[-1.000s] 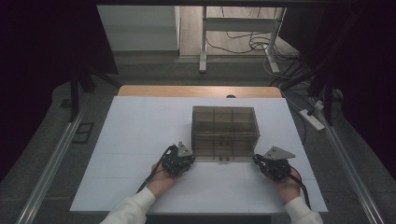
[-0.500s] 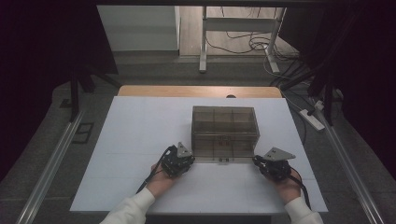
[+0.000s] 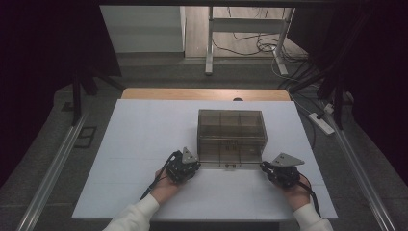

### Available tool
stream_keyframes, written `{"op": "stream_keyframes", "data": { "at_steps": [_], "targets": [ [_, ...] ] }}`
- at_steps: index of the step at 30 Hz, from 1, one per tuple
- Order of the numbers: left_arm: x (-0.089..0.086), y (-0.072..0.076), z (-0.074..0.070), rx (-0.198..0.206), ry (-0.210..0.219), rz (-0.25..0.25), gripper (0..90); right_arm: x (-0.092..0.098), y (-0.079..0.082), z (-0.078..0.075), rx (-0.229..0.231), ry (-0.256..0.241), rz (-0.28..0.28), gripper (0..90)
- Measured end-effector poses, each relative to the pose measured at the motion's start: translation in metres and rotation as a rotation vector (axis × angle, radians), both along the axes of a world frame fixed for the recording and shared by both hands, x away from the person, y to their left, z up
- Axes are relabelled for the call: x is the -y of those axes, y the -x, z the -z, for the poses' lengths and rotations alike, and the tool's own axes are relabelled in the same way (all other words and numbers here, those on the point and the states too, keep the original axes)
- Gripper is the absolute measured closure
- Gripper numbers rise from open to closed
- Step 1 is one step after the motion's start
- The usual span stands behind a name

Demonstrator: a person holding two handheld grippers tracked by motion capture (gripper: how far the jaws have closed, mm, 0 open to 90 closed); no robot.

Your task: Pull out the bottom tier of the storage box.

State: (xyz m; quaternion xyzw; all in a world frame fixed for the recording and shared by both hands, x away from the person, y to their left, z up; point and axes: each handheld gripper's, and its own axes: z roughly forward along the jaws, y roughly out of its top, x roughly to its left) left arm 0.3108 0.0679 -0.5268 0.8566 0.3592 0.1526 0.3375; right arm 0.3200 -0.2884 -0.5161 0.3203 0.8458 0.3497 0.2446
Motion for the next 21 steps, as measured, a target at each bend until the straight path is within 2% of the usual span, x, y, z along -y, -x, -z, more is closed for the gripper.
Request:
{"op": "stream_keyframes", "data": {
  "at_steps": [21],
  "targets": [
    [-0.0008, 0.0038, -0.0006, -0.003, 0.005, 0.003, 79.5, -0.0007, 0.0037, -0.0015, -0.007, 0.004, 0.002, 78.3]
  ]
}}
